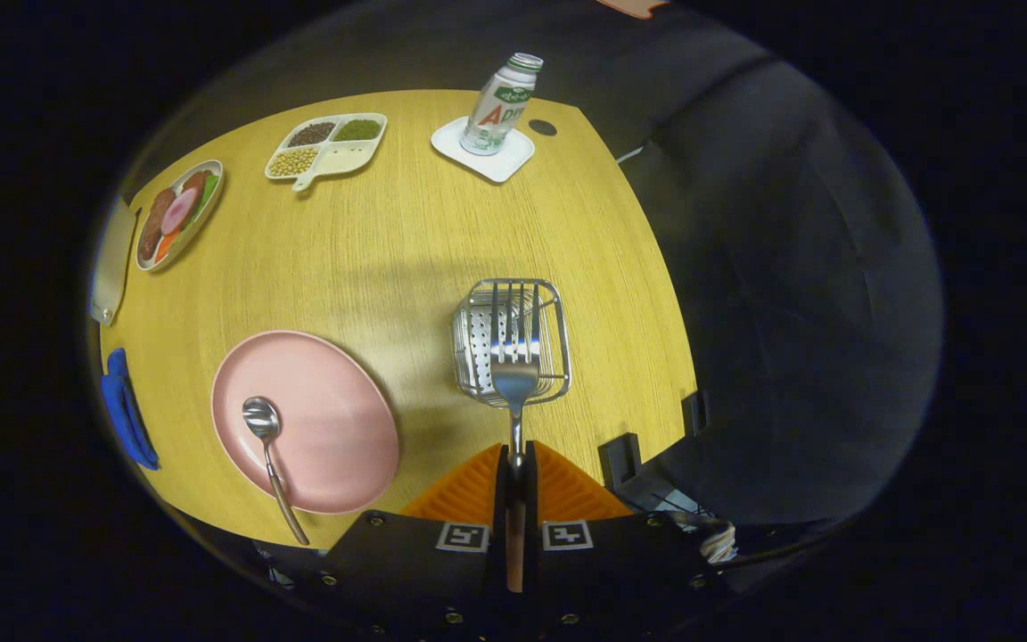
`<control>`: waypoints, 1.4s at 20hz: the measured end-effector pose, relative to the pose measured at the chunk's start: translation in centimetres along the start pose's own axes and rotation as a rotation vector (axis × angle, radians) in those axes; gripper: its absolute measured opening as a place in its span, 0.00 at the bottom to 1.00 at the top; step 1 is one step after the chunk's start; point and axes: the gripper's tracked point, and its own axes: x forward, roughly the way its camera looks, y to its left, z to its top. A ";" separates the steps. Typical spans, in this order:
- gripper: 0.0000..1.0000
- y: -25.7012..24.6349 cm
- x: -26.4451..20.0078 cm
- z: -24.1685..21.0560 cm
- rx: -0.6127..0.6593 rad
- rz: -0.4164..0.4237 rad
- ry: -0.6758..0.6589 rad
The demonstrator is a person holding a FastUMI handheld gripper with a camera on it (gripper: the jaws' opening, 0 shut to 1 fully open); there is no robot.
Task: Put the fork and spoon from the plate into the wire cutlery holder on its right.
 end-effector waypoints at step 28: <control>0.39 -0.7 1.6 2.6 -0.017 0.163 0.123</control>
